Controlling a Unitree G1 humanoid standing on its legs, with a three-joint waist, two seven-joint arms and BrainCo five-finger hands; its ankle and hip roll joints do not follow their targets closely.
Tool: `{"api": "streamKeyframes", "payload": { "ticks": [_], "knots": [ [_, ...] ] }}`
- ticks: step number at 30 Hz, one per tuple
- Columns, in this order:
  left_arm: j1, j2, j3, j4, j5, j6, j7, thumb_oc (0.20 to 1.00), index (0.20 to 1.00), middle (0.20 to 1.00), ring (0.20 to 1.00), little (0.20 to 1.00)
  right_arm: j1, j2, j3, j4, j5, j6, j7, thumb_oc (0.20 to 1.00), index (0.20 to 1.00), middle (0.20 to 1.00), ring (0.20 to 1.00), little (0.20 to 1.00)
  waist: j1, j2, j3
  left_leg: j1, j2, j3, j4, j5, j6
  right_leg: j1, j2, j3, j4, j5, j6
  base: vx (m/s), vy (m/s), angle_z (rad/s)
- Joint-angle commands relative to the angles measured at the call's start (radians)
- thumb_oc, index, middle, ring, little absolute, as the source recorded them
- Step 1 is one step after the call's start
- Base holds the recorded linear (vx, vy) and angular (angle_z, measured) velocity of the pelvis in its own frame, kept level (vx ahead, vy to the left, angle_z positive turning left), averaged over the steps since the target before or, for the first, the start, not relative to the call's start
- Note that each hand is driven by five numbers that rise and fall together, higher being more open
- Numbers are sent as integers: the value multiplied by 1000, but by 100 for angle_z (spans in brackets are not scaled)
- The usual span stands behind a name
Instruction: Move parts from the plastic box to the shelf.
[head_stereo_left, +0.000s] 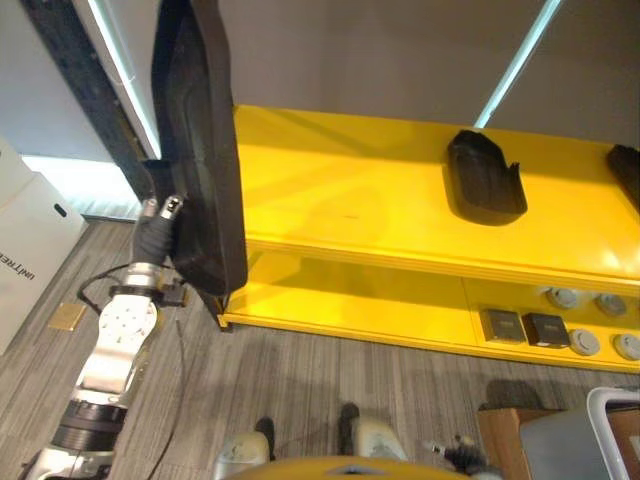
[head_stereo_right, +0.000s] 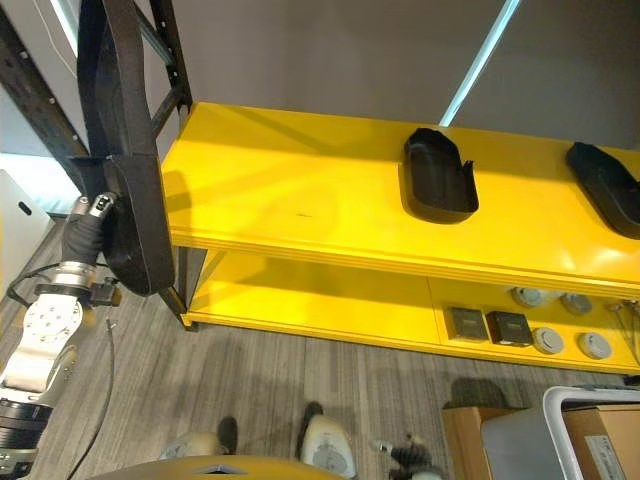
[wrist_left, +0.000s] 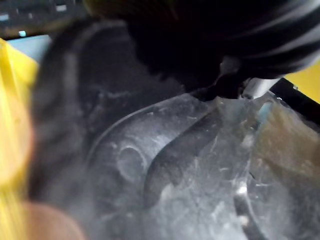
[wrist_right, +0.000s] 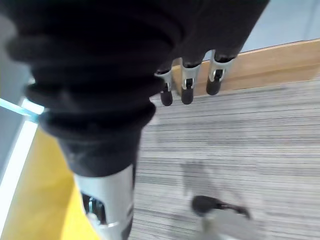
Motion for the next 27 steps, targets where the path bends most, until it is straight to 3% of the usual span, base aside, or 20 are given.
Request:
{"api": "streamKeyframes", "payload": {
  "ticks": [1, 7, 12, 15, 16, 18, 19, 21, 23, 27],
  "knots": [
    [-58, 7, 0, -23, -12, -33, -5, 200, 200, 200, 200, 200, 25, -18, 34, 2, -6, 16, -1, 1000, 1000, 1000, 1000, 1000, -38, -16, -53, -39, 40, 3, -37, -12, -9, 56, -23, -14, -159, 56, 62, 45, -102, -7],
    [-43, 4, 2, 9, -10, -7, -8, 200, 200, 200, 200, 200, 24, -17, 34, 4, -14, 29, 16, 1000, 1000, 1000, 1000, 1000, -47, -7, -65, -39, 74, 28, -32, -2, -26, 74, -3, -32, -155, 29, 42, 71, -107, 0],
    [-37, 0, 25, 45, 26, 25, 84, 200, 200, 200, 200, 200, 35, 5, 55, 10, -16, 25, 25, 1000, 1000, 1000, 1000, 1000, -54, -14, -66, -71, 71, 30, 81, -27, -33, 70, 6, -24, -132, 4, 23, 64, -120, -3],
    [-54, -5, 28, 95, 11, 12, 125, 200, 200, 200, 200, 200, 31, 1, 75, 33, 30, 9, -4, 1000, 1000, 1000, 1000, 1000, -45, -16, -40, -195, 68, -20, 285, 43, -40, 68, 23, 1, -118, -6, -3, -24, -64, -2],
    [-85, 4, 35, 153, -5, -8, 144, 200, 200, 200, 200, 200, 18, -8, 78, 66, 39, -14, -4, 1000, 1000, 1000, 1000, 1000, -50, 2, -17, -252, 77, -56, 296, 83, -44, 54, 43, 36, -99, -13, -9, -26, 55, -13],
    [-88, 5, 36, 160, -8, -11, 143, 200, 200, 200, 200, 200, 17, -10, 77, 70, 41, -16, -2, 1000, 1000, 1000, 1000, 1000, -51, 5, -15, -250, 78, -57, 279, 86, -44, 52, 45, 41, -97, -14, -8, 62, 185, -29],
    [-92, 11, 38, 176, -28, -16, 147, 200, 200, 200, 200, 200, 22, -18, 74, 65, 25, -13, 6, 1000, 1000, 1000, 1000, 1000, -58, 24, -8, -216, 110, -63, 68, 123, -53, 61, 42, 58, -95, -28, 4, 172, 342, -58],
    [-90, 5, 40, 186, -38, -20, 131, 200, 200, 200, 200, 200, 53, -22, 64, 33, 41, -1, 0, 1000, 1000, 1000, 1000, 1000, -65, 34, 8, -238, 143, -70, 15, 197, -66, 85, 29, 66, -85, -39, 9, 201, 400, -33],
    [-109, -2, 27, 215, -49, -9, 134, 200, 200, 200, 200, 200, 58, -22, 49, 31, 79, 8, -13, 1000, 1000, 1000, 1000, 1000, -81, 32, 11, -208, 146, -46, 1, 138, -60, 89, -13, 52, -73, -41, 23, 151, 361, -17],
    [-138, 5, 9, 277, -12, 34, 141, 200, 200, 200, 200, 200, 78, 7, 23, 20, 52, -2, -17, 1000, 1000, 1000, 1000, 1000, -87, 37, -2, -104, 84, -11, -28, 58, -34, 74, -105, 13, -36, -30, 78, 127, 289, -88]
  ]
}}
